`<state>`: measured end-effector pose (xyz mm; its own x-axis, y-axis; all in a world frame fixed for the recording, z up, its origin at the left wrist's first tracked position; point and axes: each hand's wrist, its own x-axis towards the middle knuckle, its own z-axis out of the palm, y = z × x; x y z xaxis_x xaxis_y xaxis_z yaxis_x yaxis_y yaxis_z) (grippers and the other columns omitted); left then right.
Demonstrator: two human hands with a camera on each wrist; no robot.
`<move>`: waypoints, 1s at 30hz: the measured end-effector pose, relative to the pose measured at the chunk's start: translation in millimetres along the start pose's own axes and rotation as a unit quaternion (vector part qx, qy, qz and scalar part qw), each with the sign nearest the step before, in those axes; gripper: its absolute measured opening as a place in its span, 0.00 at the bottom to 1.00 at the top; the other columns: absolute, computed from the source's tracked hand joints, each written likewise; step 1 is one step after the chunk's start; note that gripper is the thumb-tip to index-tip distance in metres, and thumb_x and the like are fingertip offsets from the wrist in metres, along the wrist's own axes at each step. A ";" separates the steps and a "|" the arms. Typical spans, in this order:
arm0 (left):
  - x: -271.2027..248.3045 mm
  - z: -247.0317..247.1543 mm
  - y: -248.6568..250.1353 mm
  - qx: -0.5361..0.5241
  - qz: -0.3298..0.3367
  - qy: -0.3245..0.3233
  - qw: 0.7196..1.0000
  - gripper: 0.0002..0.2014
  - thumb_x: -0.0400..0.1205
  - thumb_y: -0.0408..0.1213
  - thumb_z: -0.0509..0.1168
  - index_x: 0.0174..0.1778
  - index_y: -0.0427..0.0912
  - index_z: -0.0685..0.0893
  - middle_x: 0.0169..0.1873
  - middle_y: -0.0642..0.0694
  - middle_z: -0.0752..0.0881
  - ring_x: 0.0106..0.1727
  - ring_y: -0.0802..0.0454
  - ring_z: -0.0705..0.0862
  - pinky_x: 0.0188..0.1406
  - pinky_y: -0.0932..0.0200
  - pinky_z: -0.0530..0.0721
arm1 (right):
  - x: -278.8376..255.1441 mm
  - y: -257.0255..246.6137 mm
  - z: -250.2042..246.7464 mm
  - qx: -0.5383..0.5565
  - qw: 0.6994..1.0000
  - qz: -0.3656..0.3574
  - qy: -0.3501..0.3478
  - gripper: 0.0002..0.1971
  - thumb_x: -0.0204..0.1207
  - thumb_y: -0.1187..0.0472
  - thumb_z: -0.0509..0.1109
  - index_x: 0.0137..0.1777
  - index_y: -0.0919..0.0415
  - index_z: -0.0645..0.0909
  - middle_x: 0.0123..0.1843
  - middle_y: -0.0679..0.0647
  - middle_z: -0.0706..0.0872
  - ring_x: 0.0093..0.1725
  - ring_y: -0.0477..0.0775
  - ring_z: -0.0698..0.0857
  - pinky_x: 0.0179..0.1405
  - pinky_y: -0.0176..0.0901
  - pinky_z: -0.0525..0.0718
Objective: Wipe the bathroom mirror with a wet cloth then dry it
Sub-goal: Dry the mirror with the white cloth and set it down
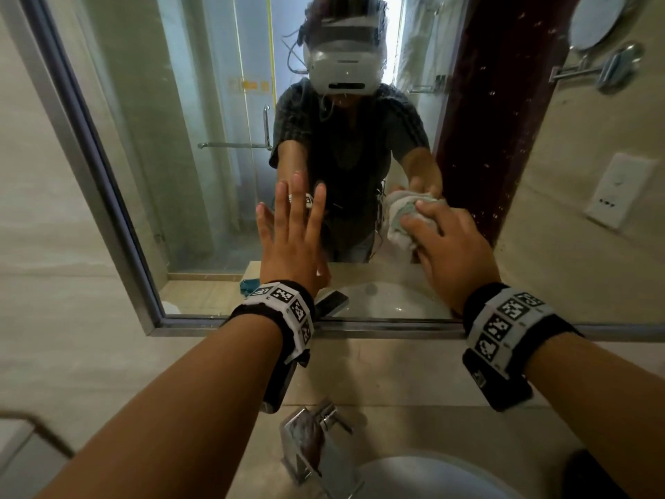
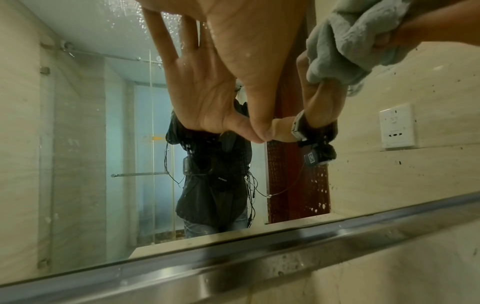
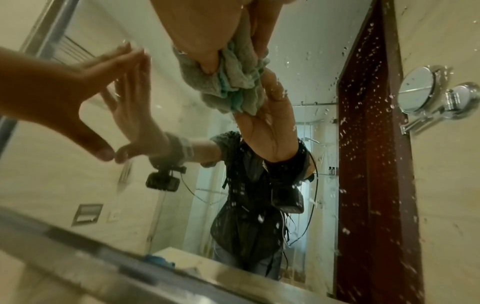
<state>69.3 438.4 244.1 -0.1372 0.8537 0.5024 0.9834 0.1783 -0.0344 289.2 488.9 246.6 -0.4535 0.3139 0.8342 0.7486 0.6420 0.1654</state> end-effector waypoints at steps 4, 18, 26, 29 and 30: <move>0.8 5.2 0.0 -0.007 0.001 0.005 1.000 0.72 0.67 0.61 0.75 0.67 0.46 0.11 0.72 0.39 0.17 0.71 0.38 0.17 0.77 0.32 0.33 | -18.2 1.3 16.4 -0.038 0.998 -0.037 0.026 0.20 0.67 0.66 0.75 0.61 0.63 0.82 0.63 0.66 0.79 0.53 0.65 0.74 0.43 0.55 0.86; -25.9 29.5 -13.9 0.058 0.035 0.040 0.997 0.70 0.62 0.61 0.78 0.79 0.48 0.26 0.79 0.37 0.28 0.80 0.38 0.32 0.75 0.35 0.29 | -83.3 -31.5 41.8 -0.002 0.984 -0.099 -0.151 0.24 0.51 0.71 0.84 0.49 0.61 0.86 0.50 0.65 0.85 0.40 0.66 0.84 0.29 0.50 0.85; -39.1 46.4 -11.6 0.029 0.024 -0.057 0.998 0.64 0.72 0.63 0.69 0.71 0.49 0.14 0.67 0.42 0.11 0.69 0.42 0.12 0.75 0.35 0.28 | 4.3 -59.6 32.0 0.042 0.993 0.051 -0.097 0.23 0.75 0.49 0.58 0.68 0.53 0.78 0.70 0.61 0.75 0.66 0.64 0.74 0.53 0.53 0.82; -36.9 51.6 -5.8 0.018 0.000 -0.049 0.999 0.60 0.78 0.56 0.66 0.69 0.49 0.13 0.64 0.41 0.09 0.66 0.43 0.10 0.78 0.34 0.34 | -5.8 -64.2 43.4 0.033 0.995 0.006 -0.093 0.20 0.72 0.54 0.71 0.65 0.54 0.80 0.67 0.60 0.78 0.63 0.65 0.78 0.51 0.56 0.84; -36.2 53.7 -5.8 0.017 -0.006 -0.032 0.999 0.60 0.78 0.53 0.68 0.70 0.49 0.13 0.65 0.41 0.09 0.67 0.44 0.10 0.78 0.35 0.35 | -16.3 -65.2 47.6 0.023 0.996 -0.036 -0.079 0.24 0.65 0.59 0.79 0.62 0.56 0.81 0.63 0.61 0.79 0.58 0.66 0.81 0.46 0.57 0.86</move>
<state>62.1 432.7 179.8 -0.1579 0.8810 0.4460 0.9770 0.2048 -0.0588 224.7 475.2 197.1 -0.5776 0.3700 0.7277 0.6902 0.6973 0.1932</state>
